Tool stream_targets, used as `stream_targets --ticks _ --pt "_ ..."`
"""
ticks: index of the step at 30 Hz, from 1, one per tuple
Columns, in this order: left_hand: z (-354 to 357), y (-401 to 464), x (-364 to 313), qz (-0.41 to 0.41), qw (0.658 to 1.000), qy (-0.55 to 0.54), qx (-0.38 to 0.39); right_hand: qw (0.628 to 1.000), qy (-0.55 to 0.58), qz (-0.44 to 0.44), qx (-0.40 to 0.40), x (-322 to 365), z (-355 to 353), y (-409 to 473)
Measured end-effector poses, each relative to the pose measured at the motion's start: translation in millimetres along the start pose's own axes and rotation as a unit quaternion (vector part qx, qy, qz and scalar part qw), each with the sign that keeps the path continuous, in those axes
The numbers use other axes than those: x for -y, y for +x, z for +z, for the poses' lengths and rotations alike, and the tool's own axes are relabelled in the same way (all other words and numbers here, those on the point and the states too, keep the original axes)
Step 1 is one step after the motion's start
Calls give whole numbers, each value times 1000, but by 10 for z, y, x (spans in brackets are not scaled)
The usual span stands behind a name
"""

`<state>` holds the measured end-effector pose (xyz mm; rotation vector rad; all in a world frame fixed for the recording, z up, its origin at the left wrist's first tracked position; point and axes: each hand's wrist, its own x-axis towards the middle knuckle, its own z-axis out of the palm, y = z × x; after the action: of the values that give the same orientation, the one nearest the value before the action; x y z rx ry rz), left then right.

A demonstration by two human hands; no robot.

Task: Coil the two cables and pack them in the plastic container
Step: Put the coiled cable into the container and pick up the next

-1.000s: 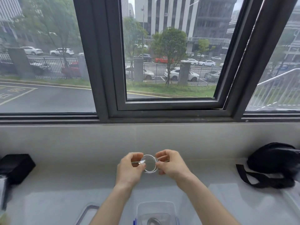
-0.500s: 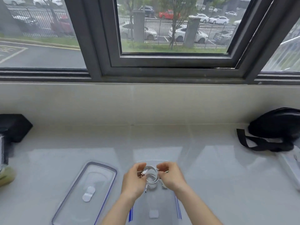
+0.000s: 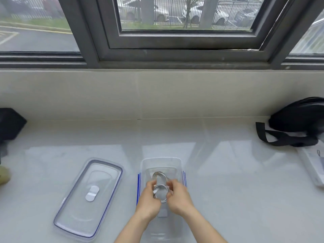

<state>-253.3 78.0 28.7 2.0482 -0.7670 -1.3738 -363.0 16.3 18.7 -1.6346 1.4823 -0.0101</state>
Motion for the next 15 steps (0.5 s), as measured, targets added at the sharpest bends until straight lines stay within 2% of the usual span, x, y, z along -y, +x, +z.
stream_targets --ticks 11,15 --pt "124 -55 180 -34 999 32 10 998 -29 26 43 -113 188 -49" --pt "80 -63 129 -14 998 54 -5 999 -39 8 12 -46 113 -51"
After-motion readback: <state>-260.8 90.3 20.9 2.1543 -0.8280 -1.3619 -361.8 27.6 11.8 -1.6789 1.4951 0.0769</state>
